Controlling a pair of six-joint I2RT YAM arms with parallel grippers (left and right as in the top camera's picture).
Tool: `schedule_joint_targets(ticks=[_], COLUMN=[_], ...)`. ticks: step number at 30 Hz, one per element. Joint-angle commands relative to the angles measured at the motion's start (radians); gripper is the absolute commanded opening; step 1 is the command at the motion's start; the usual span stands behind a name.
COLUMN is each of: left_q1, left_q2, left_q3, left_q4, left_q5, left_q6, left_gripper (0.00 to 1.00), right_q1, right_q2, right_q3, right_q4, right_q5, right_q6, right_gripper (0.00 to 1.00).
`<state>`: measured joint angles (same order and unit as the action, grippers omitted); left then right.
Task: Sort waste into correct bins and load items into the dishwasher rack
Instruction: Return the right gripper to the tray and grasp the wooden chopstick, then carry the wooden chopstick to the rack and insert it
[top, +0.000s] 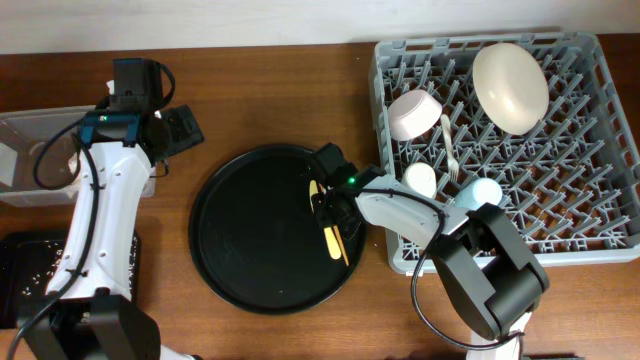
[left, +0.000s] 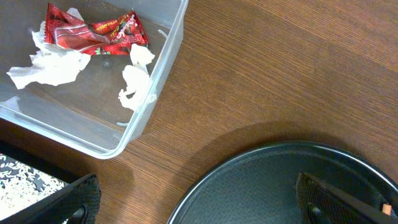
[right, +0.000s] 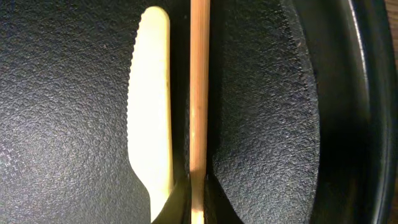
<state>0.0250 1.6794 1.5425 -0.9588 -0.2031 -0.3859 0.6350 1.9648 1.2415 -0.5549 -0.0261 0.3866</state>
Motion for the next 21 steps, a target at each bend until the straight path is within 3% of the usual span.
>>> schedule_joint_targets(ticks=[1, 5, 9, 11, 14, 16, 19, 21], left_q1=[0.002, 0.002, 0.002, 0.002, 0.002, 0.002, 0.002, 0.002], left_q2=[0.002, 0.002, 0.002, 0.002, 0.002, 0.003, 0.002, 0.003], left_q3=[0.0, 0.0, 0.0, 0.0, 0.0, 0.0, 0.0, 0.0], left_q4=[-0.001, -0.001, -0.001, -0.001, -0.001, -0.001, -0.001, -0.001], left_q5=[-0.011, -0.011, -0.011, -0.011, -0.011, -0.011, -0.011, -0.011], left_q6=[-0.01, -0.01, -0.01, -0.01, -0.01, -0.01, -0.01, -0.01], left_gripper=[0.99, 0.99, 0.99, 0.99, 0.99, 0.99, 0.99, 0.99], right_q1=[0.006, 0.003, -0.097, -0.266, -0.525, -0.62, -0.677, -0.672], right_q2=[0.02, -0.039, -0.156, -0.239, -0.266, -0.233, -0.144, -0.068], right_q3=[0.031, 0.214, 0.48, 0.599, 0.6, 0.599, 0.599, 0.599], right_q4=[-0.005, -0.073, -0.409, -0.569, -0.624, -0.628, -0.61, -0.573], right_q5=[-0.011, -0.05, -0.04, -0.025, 0.039, 0.039, 0.038, 0.035], right_q6=[-0.004, -0.015, -0.126, -0.28, -0.379, -0.436, -0.468, -0.583], right_gripper=[0.04, 0.04, 0.04, 0.04, 0.04, 0.04, 0.04, 0.04])
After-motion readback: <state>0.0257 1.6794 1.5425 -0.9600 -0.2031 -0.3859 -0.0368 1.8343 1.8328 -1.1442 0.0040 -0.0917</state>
